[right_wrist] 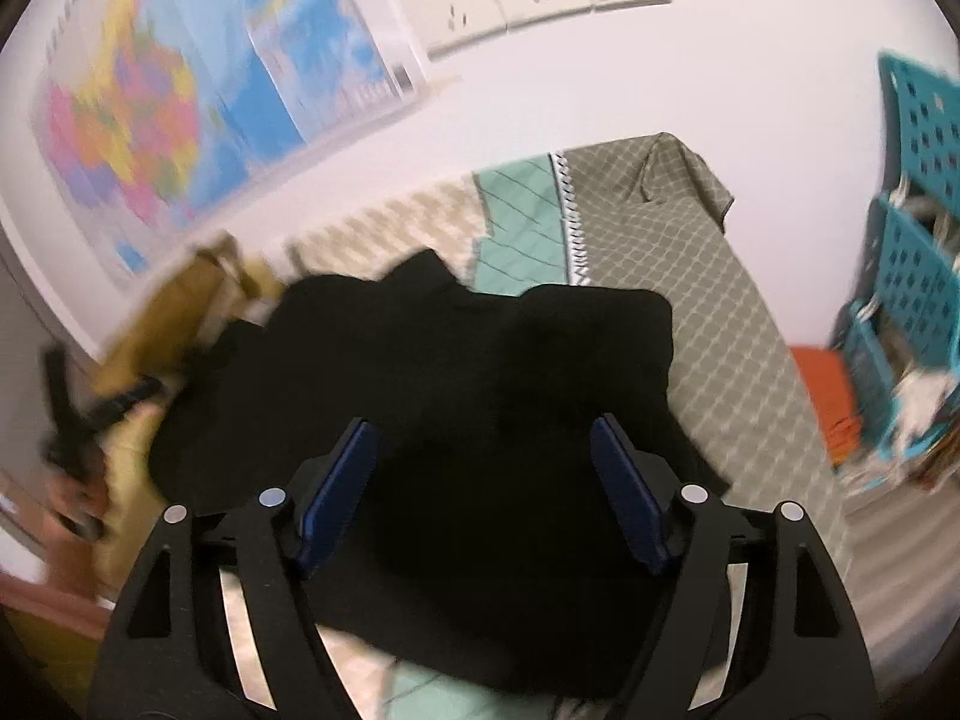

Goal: Fold large clothes
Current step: 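Grasp the folded black jacket bundle with both tools from its sides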

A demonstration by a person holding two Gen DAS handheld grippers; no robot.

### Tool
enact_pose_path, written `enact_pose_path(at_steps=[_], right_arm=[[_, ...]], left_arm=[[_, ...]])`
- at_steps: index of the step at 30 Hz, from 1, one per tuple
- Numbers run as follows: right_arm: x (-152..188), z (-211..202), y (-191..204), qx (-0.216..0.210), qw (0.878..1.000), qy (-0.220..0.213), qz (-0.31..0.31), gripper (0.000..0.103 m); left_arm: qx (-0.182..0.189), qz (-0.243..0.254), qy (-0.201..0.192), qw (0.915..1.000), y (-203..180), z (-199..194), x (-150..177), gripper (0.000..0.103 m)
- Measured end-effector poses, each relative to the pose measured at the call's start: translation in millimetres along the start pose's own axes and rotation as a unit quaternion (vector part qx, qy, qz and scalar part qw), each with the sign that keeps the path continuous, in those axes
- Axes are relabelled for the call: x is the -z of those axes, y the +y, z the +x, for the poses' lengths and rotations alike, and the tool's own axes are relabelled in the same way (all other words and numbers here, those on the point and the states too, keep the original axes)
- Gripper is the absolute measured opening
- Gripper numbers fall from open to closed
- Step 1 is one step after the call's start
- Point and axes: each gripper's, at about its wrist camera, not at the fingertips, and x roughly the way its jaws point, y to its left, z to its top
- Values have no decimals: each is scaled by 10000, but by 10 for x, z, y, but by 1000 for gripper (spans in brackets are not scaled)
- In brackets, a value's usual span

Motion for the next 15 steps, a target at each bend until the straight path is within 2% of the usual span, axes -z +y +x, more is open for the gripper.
enact_pose_path(at_steps=[5,7,10,15], right_arm=[[268,-338,-109,-639,9958,116,647,82],[390,-408,-135,-821,9932,173,811,82],[553,-495,-114,-951,9911,220,905,82],[793,-458,-50,-1165,9864,477,1056,85]], left_arm=[[189,14,143,9997,-65,-224,214,63],[43,101,227,9997,-175,-251,321,65],[-108,269,299,9991,-311,-290,424,66],[47,245,265,9993,-403,-377,522,69]])
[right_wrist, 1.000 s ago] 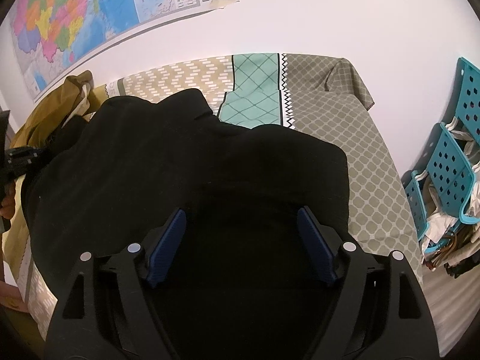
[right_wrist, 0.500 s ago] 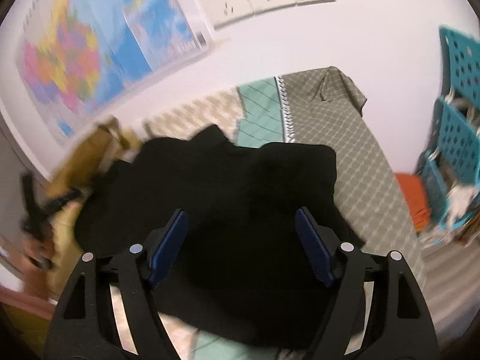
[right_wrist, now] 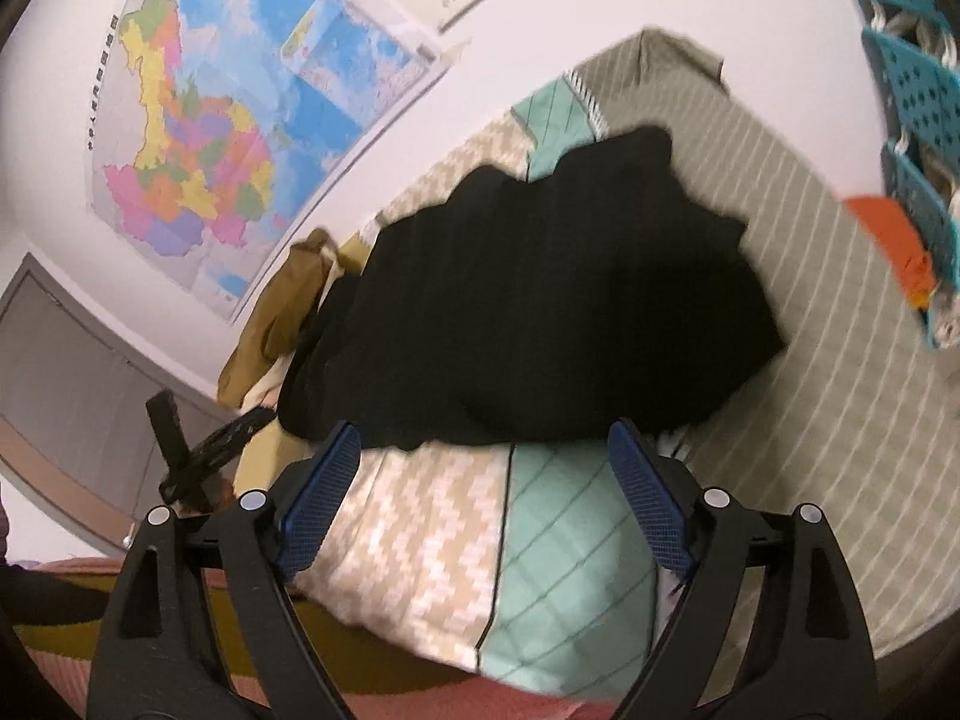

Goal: Fold large clothes
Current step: 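Grasp the folded black jacket bundle with both tools from its sides, then lift the black jacket bundle with both tools, squeezing it between them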

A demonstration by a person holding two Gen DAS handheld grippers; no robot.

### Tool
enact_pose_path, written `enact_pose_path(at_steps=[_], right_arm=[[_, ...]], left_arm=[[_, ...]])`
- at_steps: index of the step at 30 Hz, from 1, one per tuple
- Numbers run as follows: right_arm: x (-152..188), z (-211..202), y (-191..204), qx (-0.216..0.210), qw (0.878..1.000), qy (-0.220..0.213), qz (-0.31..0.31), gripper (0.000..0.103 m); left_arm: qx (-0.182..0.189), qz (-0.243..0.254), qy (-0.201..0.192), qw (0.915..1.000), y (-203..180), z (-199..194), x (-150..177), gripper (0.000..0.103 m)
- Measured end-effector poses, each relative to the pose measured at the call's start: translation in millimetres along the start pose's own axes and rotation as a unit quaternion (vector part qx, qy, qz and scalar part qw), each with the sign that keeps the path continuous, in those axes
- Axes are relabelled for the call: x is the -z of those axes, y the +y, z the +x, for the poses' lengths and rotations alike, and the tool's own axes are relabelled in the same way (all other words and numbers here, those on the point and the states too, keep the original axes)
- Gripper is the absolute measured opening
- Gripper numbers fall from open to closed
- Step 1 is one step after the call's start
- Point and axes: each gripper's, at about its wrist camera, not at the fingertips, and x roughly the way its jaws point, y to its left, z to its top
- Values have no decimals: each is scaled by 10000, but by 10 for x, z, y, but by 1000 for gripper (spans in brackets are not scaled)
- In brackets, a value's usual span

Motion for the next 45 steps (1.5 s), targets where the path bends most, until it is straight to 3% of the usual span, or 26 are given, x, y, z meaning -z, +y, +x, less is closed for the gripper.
enact_pose_path(at_steps=[8,13,15,17,25,29,33,38,42,45], right_arm=[[180,273,-44,73,9988,350,349,90],[113,332,-146,128,9972,116,724,90],[82,349,-165,165,9964,14,829,90],[58,381,-153,246,9958,-66,876,91],[8,477,-118,364,9931,-368,1050,95],[23,434,-142,241,9913,-315,1253,95],[108,356,-174,204,9886,-259,1470,94],[40,467,-136,241,9899,-309,1360,95],[-127,664,-77,371,9912,-389,1214,98],[-227,742,-101,330,9890,-537,1335,99]], left_arm=[[242,-70,149,9996,-77,34,116,70],[356,-91,332,9988,-107,86,211,73],[681,-254,465,9963,-92,125,251,73],[1069,-426,667,9911,-93,192,310,73],[1836,-726,966,9755,-178,355,370,78],[2279,-1057,1069,9620,-132,412,348,79],[2624,-1456,1113,9474,-44,496,288,87],[2846,-1874,1147,9331,-34,675,120,96],[2818,-2079,1155,9295,-38,824,-38,96],[2827,-2393,1129,9220,12,914,-116,96]])
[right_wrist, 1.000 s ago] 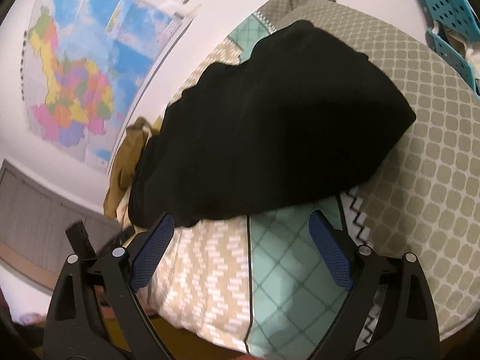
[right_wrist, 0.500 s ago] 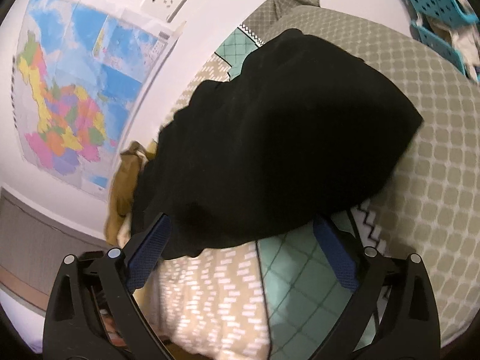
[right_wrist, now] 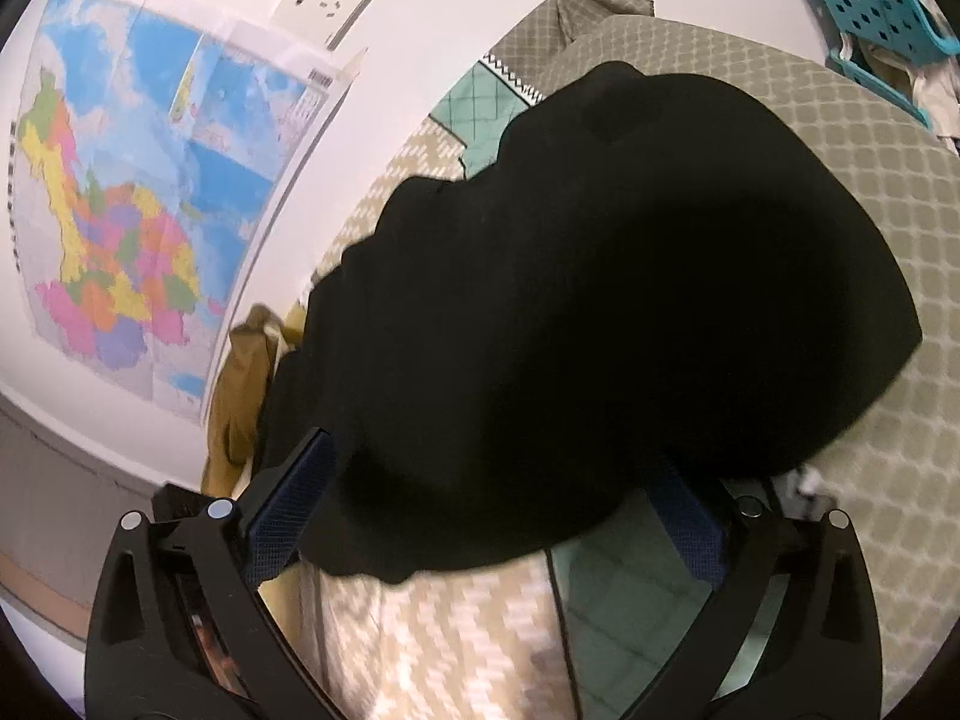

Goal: Fold large clothes
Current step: 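Lift the black jacket bundle with both tools, squeezing it between them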

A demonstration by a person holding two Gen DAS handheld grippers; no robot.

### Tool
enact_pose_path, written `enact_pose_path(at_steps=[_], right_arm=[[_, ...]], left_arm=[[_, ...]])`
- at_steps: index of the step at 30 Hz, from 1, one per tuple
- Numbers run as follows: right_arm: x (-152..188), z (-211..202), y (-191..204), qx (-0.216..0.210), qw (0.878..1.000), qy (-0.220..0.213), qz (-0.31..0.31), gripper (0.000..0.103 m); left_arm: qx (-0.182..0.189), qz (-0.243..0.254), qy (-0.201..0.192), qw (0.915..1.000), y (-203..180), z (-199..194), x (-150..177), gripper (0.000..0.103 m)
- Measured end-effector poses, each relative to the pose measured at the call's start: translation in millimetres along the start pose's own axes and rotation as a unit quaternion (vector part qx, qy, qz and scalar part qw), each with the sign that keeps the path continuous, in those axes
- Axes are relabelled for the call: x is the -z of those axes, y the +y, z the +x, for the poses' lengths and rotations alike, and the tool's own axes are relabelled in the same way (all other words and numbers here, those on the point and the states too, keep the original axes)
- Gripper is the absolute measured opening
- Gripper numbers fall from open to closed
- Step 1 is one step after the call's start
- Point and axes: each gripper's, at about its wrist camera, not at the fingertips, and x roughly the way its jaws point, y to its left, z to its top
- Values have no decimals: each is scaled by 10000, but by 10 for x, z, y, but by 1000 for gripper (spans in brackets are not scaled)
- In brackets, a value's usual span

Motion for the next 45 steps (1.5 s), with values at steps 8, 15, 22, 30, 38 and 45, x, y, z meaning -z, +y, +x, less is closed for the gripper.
enact_pose_path(at_steps=[8,15,22,30,38,45], right_arm=[[-14,-9,-36,10,9995,-244,214,97],[137,-129,-72,135,9989,-13,458,97],[-72,229,130,250,9994,-185,143,99],[-90,407,261,501,9977,-354,-292,98],[-193,601,336,248,9981,-216,-530,90],[-252,615,292,143,9988,-95,-459,82]], left_arm=[[-707,292,-527,9957,-133,89,-61,90],[-775,485,-495,9946,-195,183,-141,96],[-1086,723,-418,9906,-319,323,-203,96],[-1406,1017,-564,9832,-385,381,-170,96],[-1907,1317,-545,9713,-455,466,-186,86],[-1955,1327,-509,9704,-449,469,-196,87]])
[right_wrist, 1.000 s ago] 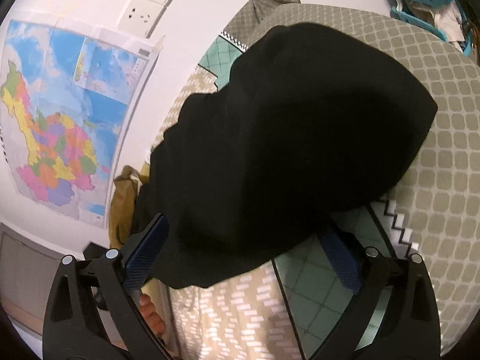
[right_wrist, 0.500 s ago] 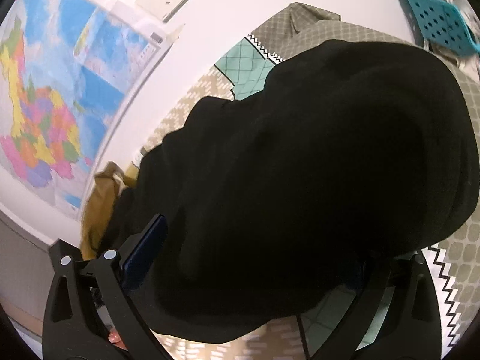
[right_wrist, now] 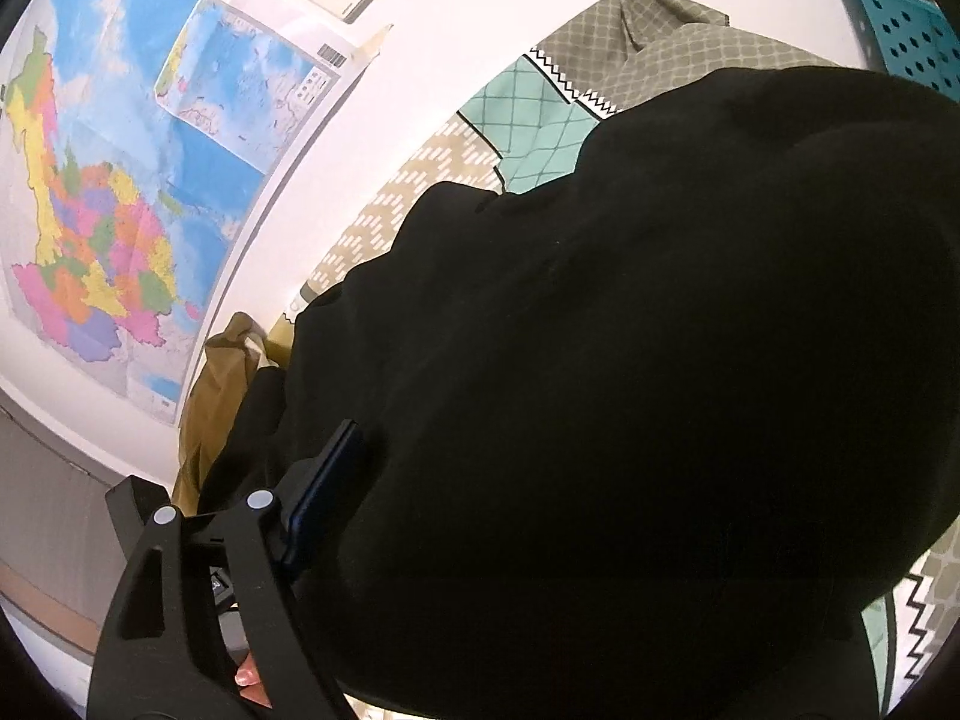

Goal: Fold large clothes
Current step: 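Lift the black jacket bundle with both tools, squeezing it between them, then carry the black jacket bundle with both tools over to the folded clothes stack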

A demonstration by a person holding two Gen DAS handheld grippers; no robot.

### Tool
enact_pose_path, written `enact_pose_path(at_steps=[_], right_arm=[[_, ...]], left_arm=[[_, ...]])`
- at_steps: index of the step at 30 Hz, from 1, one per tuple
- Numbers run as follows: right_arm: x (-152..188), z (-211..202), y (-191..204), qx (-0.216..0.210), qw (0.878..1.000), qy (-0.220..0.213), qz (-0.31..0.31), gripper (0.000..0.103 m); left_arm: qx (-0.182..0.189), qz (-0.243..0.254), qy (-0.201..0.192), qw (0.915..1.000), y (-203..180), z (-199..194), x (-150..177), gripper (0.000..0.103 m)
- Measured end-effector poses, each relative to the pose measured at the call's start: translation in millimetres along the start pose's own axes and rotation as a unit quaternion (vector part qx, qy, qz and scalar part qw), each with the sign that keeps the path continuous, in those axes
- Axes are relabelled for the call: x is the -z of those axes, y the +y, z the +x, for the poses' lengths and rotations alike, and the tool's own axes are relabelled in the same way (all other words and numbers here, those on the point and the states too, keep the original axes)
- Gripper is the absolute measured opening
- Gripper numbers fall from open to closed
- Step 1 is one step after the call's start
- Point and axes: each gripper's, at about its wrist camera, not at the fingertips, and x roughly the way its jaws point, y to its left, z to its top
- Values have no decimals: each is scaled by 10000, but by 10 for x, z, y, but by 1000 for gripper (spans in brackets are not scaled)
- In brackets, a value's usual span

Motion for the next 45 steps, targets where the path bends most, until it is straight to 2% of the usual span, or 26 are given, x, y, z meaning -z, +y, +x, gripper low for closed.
enact_pose_path(at_steps=[3,5,9,10,11,12,14,16,19,23,25,28,34,39,45], right_arm=[[6,29,41,-1,10000,-30,-75,87],[0,55,71,-37,9999,-31,-141,94],[-8,107,126,13,9997,-20,-228,97],[-11,114,128,40,9996,-9,-264,93],[-15,117,116,90,9996,-8,-269,83],[-23,120,93,101,9996,7,-265,77],[-45,132,17,28,9998,109,-164,45],[-56,142,-37,-98,9996,221,-111,37],[-79,96,9,-337,9990,252,-134,30],[-173,-52,229,-734,9968,179,-264,27],[-245,-163,461,-858,9947,98,-565,26],[-358,-298,815,-1071,9901,11,-910,26],[-624,-469,1651,-1500,9751,-178,-1623,26],[-889,-416,2461,-1954,9556,-407,-2170,26],[-1186,-54,3695,-2762,9235,-633,-2586,25]], left_arm=[[8,20,14,10000,-16,11,2,90],[14,44,32,10000,-39,28,2,93],[17,26,52,10000,-59,43,-3,96],[10,27,50,10000,-60,43,-1,95],[3,31,52,10000,-60,43,-2,95],[-1,13,73,10000,-57,42,-4,95],[-23,-79,145,9999,-25,20,-26,88],[77,-260,207,9994,36,-7,-58,73],[249,-427,264,9984,102,-80,-103,58],[625,-412,214,9970,128,-348,-263,43],[757,-251,55,9968,108,-544,-370,36],[816,-31,-245,9964,69,-850,-546,32],[929,18,-817,9923,236,-1493,-935,31],[610,39,-1613,9850,588,-2256,-1340,31],[49,-205,-2502,9680,1168,-3126,-1900,31]])
